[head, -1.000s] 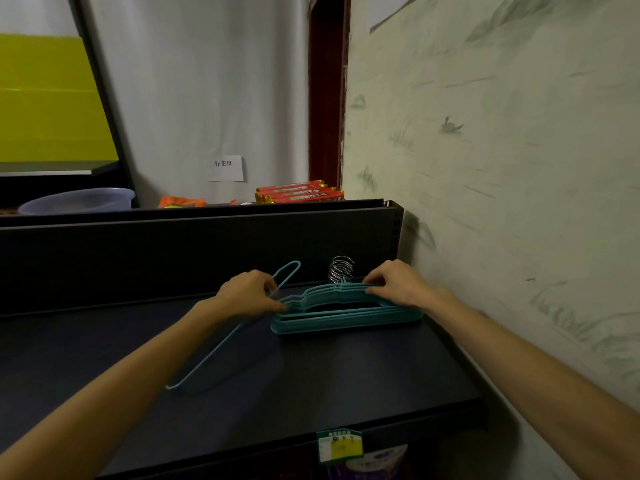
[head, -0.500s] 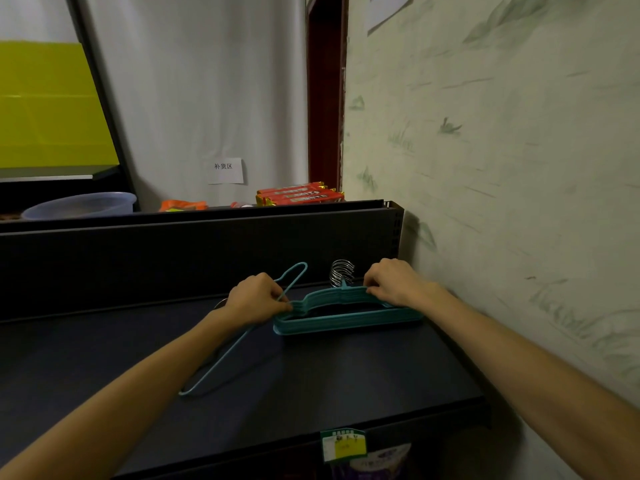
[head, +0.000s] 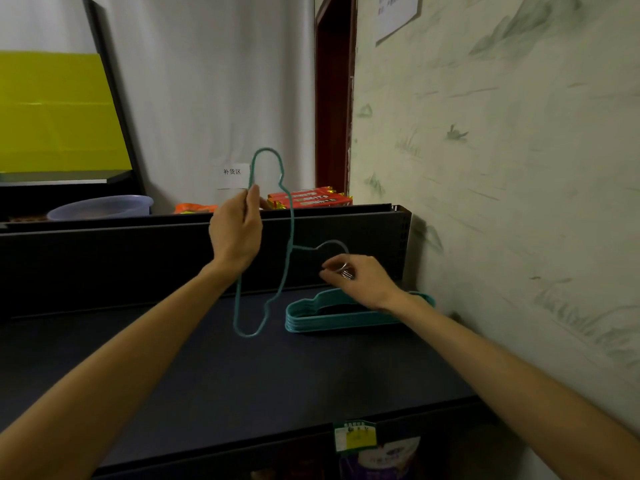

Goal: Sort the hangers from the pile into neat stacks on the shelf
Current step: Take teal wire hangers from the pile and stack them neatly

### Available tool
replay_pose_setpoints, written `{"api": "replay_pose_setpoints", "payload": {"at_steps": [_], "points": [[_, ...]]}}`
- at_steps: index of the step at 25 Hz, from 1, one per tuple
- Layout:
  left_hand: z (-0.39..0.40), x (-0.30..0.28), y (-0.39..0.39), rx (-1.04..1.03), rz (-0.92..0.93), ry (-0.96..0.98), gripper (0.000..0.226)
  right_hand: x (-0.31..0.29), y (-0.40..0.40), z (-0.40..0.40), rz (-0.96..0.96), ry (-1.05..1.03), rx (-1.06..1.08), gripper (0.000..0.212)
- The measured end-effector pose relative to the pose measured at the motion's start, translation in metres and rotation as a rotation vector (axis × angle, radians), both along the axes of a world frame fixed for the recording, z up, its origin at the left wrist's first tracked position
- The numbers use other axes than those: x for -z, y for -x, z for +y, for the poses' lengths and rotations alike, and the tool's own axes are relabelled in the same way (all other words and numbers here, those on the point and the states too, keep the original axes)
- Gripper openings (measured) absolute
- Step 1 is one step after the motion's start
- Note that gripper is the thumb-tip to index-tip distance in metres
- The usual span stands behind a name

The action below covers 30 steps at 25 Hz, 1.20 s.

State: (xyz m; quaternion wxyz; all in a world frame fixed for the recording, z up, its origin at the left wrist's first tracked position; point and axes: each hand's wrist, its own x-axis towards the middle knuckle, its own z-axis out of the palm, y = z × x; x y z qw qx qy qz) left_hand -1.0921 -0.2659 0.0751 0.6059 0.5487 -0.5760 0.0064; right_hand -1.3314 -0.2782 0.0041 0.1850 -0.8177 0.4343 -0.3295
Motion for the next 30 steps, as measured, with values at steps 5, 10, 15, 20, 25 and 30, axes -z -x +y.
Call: {"api": "replay_pose_setpoints", "payload": {"at_steps": [5,10,15,20,25,30], "points": [[-0.007,0.012,0.033,0.109,0.473,-0.022,0.052,0.001,-0.035,0.036,-0.307,-0.384,-0.171,0.057],[-0.026,0.061,0.049,0.168,0.669,-0.254,0.046,-0.006,-0.015,0.066,-0.42,-0.757,-0.316,0.039],[-0.032,0.088,0.059,0.126,0.636,-0.409,0.038,0.017,-0.006,0.084,-0.232,-0.746,-0.371,0.051],[-0.024,0.082,0.067,0.162,0.56,-0.445,0.03,0.03,0.007,0.089,-0.165,-0.491,-0.252,0.045],[-0.022,0.073,0.047,0.212,0.634,-0.534,0.017,0.043,0.041,0.065,-0.391,-0.247,-0.047,0.027],[-0.014,0.085,0.033,0.249,0.662,-0.6,0.012,0.045,0.081,0.032,-0.662,-0.29,0.218,0.029]]}}
